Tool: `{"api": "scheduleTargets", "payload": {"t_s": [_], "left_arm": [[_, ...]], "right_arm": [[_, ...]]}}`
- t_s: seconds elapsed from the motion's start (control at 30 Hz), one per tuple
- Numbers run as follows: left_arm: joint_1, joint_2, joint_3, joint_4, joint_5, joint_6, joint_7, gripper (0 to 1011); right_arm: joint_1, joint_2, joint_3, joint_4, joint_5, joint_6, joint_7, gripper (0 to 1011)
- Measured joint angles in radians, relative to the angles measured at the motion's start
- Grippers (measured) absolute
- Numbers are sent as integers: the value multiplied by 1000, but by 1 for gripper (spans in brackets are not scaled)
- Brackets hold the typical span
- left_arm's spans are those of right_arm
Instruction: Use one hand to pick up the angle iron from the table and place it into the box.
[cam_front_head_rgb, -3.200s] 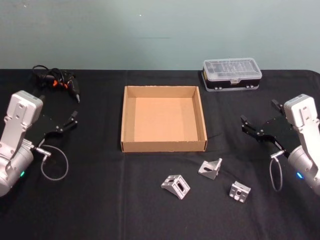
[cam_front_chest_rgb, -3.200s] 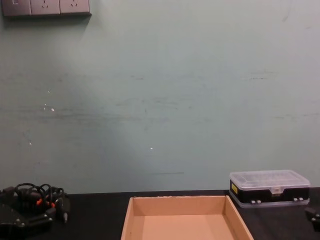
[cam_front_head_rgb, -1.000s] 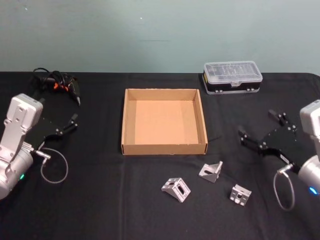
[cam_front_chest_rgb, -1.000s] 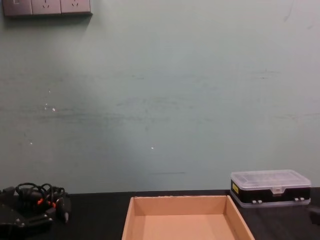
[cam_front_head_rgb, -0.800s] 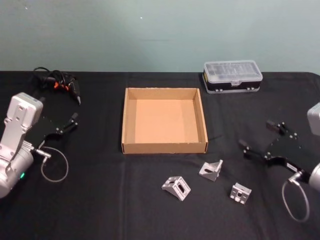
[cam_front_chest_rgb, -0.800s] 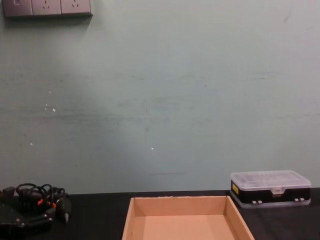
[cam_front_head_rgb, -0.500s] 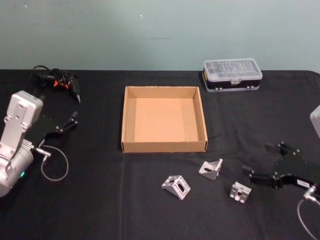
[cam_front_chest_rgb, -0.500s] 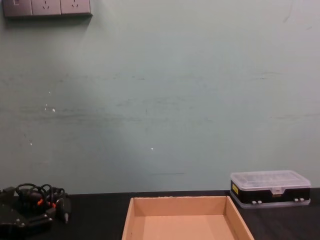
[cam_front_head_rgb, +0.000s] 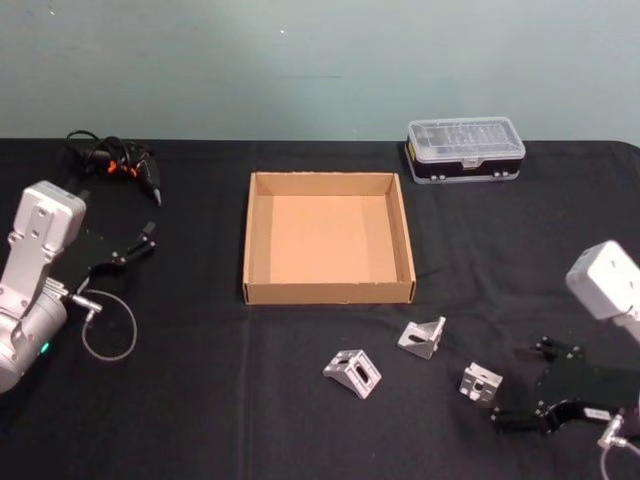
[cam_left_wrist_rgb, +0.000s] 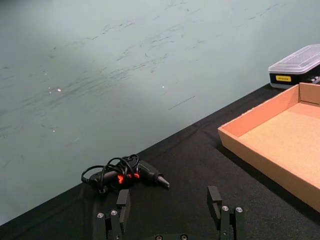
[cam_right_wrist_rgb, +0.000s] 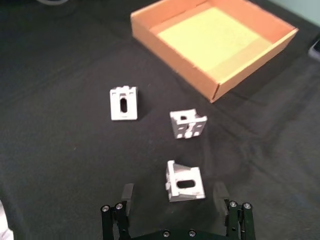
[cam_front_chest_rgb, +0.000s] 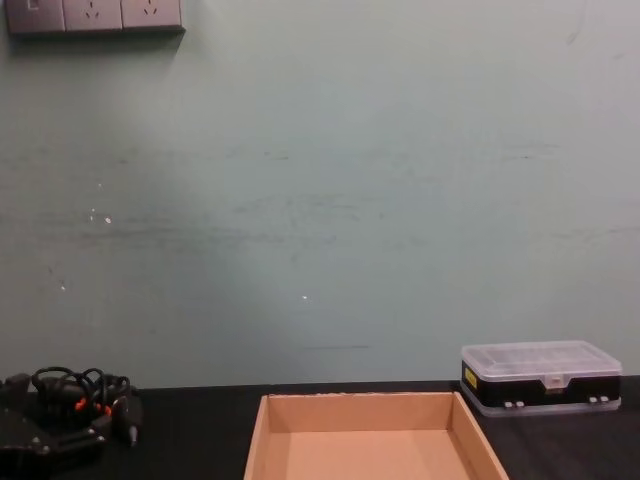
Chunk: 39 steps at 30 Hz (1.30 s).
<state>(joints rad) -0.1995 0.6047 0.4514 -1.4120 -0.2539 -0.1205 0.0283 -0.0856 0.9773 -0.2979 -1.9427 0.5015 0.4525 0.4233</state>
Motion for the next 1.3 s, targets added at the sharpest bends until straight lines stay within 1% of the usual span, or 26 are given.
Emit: {"api": "scheduleTargets", "payload": {"t_s": [0.03,0.13,0.17,0.2,0.23,0.33,0.5,0.6,0.93,0.97,1.0,1.13,1.17,1.27,1.3], "left_arm": [[0,0,0,0,0,0,0,1011],[0,0,0,0,0,0,0,1011],[0,0,0,0,0,0,0,1011],[0,0,0,0,0,0,0,1011],[0,0,0,0,0,0,0,1011],[0,0,0,0,0,0,0,1011],[0,0,0,0,0,0,0,1011],[0,0,0,0,0,0,0,1011],[0,0,0,0,0,0,0,1011],[0,0,0,0,0,0,0,1011],[0,0,0,0,0,0,0,1011],[0,0,0,0,0,0,0,1011],[0,0,0,0,0,0,0,1011],[0,0,0,0,0,0,0,1012],[0,0,0,0,0,0,0,1011]], "right_arm": [[10,-4,-13,4,-13,9,5,1004],[26,-13,-32,11,-37,21,15,1004],[35,-19,-45,14,-52,26,20,1004],[40,-21,-50,15,-59,29,22,1004],[49,-27,-61,16,-78,32,24,1004],[62,-39,-75,17,-107,36,25,1004],[80,-62,-91,28,-137,42,31,1004],[87,-82,-94,41,-144,45,32,1004],[84,-74,-92,37,-142,45,32,1004],[84,-74,-92,36,-141,45,32,971],[83,-73,-92,36,-141,45,32,971],[83,-72,-91,35,-140,45,32,873],[82,-72,-91,35,-140,45,32,862],[82,-71,-91,34,-140,44,32,764],[82,-71,-91,34,-139,44,32,747]]}}
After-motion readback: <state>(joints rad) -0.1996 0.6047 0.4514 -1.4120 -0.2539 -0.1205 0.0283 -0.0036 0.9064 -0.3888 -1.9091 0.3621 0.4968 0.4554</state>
